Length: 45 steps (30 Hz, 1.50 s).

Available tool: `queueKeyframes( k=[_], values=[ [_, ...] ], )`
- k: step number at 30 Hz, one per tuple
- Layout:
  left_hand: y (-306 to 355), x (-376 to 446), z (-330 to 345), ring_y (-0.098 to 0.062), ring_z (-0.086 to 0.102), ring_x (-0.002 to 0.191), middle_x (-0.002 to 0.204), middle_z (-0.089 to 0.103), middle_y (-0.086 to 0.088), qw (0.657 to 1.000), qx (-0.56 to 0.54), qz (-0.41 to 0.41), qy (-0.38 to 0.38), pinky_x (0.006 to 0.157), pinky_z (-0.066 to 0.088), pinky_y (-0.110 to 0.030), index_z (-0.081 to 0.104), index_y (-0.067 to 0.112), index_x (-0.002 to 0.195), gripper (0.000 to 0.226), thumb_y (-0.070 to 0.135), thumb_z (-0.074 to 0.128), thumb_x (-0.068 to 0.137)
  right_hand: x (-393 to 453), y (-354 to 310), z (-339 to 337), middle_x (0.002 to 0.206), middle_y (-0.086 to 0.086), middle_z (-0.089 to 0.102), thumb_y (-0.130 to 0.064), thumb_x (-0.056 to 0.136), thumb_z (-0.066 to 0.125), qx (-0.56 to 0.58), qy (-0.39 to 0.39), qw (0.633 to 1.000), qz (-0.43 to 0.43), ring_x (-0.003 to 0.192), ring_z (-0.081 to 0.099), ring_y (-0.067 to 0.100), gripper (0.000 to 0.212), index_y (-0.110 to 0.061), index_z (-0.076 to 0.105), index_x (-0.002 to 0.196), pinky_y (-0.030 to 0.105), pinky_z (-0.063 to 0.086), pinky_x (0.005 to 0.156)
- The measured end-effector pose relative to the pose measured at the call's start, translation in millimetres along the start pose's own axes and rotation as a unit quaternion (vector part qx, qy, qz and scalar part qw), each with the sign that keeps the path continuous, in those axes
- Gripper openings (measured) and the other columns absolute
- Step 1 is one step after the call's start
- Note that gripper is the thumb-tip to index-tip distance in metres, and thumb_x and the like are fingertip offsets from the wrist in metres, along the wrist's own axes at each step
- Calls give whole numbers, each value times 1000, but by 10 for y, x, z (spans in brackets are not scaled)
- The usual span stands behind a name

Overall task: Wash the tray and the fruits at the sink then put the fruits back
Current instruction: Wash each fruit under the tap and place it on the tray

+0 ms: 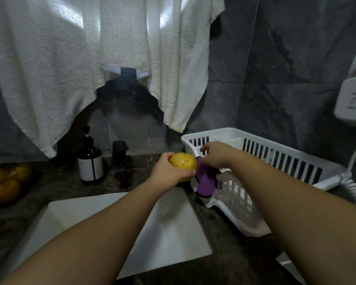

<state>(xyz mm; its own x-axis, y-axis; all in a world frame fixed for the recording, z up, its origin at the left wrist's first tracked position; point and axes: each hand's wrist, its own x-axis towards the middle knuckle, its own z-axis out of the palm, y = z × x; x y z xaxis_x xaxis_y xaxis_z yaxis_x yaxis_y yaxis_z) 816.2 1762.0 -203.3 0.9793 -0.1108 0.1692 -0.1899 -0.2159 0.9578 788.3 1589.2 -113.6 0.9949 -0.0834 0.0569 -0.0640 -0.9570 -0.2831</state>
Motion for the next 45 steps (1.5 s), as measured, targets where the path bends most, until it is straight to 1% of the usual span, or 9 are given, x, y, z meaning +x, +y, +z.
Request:
queueKeyframes(
  k=[3,9,16,22,26,29,34,38,45],
  values=[
    [84,-40,-119,-19,64,111,126,61,1,1000,2,15,12,100,57,-45,50,22,141,97,30,102,59,10,-154,-43,132,5,63,-40,95,54,131,55,988,-57,112,60,23,38,-23,67,126,38,47,99],
    [192,-277,-466,-15,63,108,121,60,3,999,-11,33,6,98,58,-41,48,20,141,86,18,96,69,-25,-505,304,137,-6,49,-75,53,76,346,-83,934,-30,115,60,23,116,-37,31,153,40,55,76],
    [-23,-634,-1181,-21,62,116,134,55,0,999,-31,-19,-17,91,62,-43,42,25,148,90,21,94,74,-124,-1020,921,106,-1,72,-71,51,84,430,-93,897,-44,93,73,19,68,-36,64,106,35,63,66],
    [-334,-1198,-2154,-21,67,113,128,64,5,989,-59,-135,-4,77,59,-37,51,36,137,89,58,89,59,-397,-1721,1248,116,-4,61,-70,68,79,404,-150,896,-103,102,65,20,56,-43,55,111,35,60,72],
    [-429,-1628,-2751,-25,75,97,132,66,-9,965,-156,-202,55,74,62,-37,65,29,129,50,63,64,92,-648,-2477,1470,121,-3,58,-60,78,78,406,-184,883,-147,105,62,20,59,-35,52,125,38,59,81],
    [-448,-1891,-3144,-31,73,100,134,63,-16,943,-212,-239,88,73,63,-37,62,26,131,56,69,47,98,-878,-3129,1616,125,-1,58,-56,80,80,413,-166,878,-174,106,61,18,67,-30,49,134,35,57,77],
    [-463,-2280,-3840,-30,74,87,122,68,-14,922,-265,-222,176,68,65,-32,63,24,135,48,55,55,100,-1208,-3992,1820,134,3,56,-52,80,81,450,-215,837,-224,115,62,22,81,-28,43,147,45,56,99],
    [-600,-2597,-4346,-30,72,80,112,68,-17,900,-284,-237,230,77,60,-34,62,19,132,46,51,57,100,-1358,-4371,2037,118,-10,57,-40,85,80,460,-297,800,-245,105,63,15,76,-37,38,149,38,58,86],
    [-893,-3012,-4880,-27,69,80,116,66,-19,882,-258,-258,297,71,61,-36,58,22,136,47,53,57,100,-1556,-5098,2633,128,2,62,-31,73,91,409,-228,831,-299,108,66,17,80,-26,52,142,39,59,89]
  ],
)
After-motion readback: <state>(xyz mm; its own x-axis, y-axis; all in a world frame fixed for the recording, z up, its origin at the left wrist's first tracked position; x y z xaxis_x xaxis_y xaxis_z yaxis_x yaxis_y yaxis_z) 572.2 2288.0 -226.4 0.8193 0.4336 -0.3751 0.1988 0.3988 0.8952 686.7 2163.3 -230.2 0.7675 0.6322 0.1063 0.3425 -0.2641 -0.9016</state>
